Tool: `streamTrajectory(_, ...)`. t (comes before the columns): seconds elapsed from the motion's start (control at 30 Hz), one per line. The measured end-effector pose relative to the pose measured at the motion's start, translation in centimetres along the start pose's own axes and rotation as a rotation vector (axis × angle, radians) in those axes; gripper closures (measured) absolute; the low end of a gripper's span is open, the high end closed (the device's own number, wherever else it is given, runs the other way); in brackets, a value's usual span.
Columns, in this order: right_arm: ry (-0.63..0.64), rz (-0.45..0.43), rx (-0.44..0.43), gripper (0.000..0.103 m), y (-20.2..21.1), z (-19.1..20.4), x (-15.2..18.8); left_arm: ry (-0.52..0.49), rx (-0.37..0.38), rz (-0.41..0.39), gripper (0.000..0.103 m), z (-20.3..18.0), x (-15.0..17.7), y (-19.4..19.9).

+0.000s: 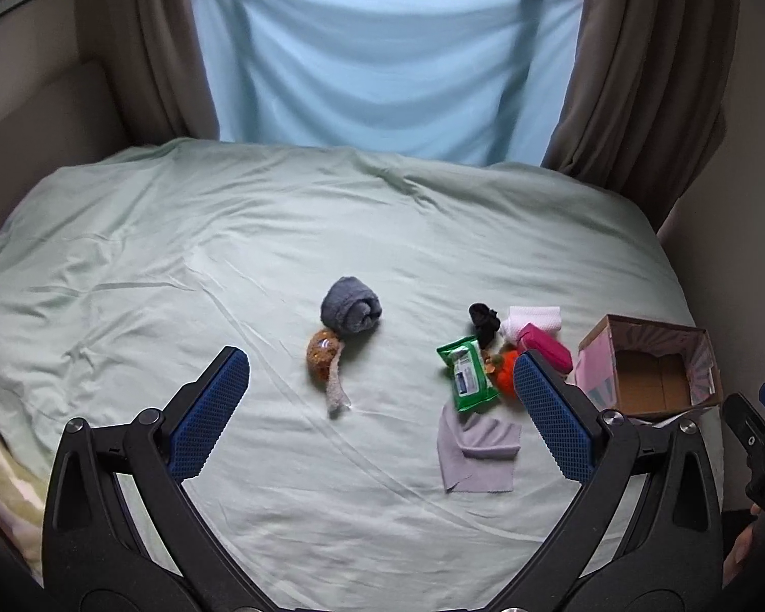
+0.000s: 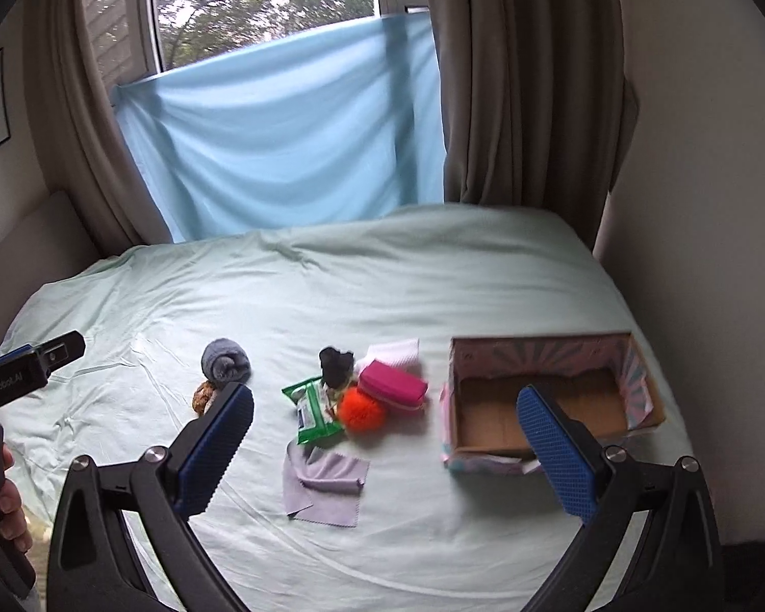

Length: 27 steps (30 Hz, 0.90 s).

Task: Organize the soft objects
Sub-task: 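Grasp the brown plush toy with the left tool while the right tool grasps the grey cloth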

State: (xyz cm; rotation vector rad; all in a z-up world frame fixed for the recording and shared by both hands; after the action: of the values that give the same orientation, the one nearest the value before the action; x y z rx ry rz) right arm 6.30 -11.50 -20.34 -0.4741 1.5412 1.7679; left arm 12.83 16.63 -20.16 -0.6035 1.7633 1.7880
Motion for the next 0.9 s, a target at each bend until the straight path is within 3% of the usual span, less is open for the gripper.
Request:
streamTrajectory(0.13,-0.044,0.046,0.046,0.000,-3.9,2.4,3.3,0.027,0.069,0.054,0.000,3.5,1.0,-6.2)
streamTrajectory(0.37,-0.107,0.114,0.115,0.000,-11.8,4.6,9.6,0.047,0.127,0.135,0.001,7.3,3.1,-17.3)
streamTrajectory(0.53,-0.098,0.165,0.147,0.000,-18.2,5.1,14.4,0.045,0.164,0.200,0.008,8.3,5.7,-25.2)
streamTrajectory(0.73,-0.040,0.228,0.146,0.000,-24.2,5.3,19.1,0.048,0.175,0.234,0.013,8.4,8.3,-31.6)
streamTrajectory(0.9,-0.001,0.258,0.144,0.000,-26.9,5.4,21.0,0.045,0.191,0.266,0.019,7.3,9.9,-34.8)
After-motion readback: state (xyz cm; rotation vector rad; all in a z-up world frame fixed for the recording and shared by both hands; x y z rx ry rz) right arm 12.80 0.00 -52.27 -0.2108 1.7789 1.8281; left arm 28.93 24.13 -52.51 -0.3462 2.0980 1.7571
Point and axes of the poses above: each gripper's, at about its wrist camera, not at the fingertips, and y roughly against the way its jaws point, z to its left, x to its underside, the point moved 5 cm from there along -y, roughly the way its jaws point, and after that the axes turned 9 degrees about -y, right-handed, at the moved point
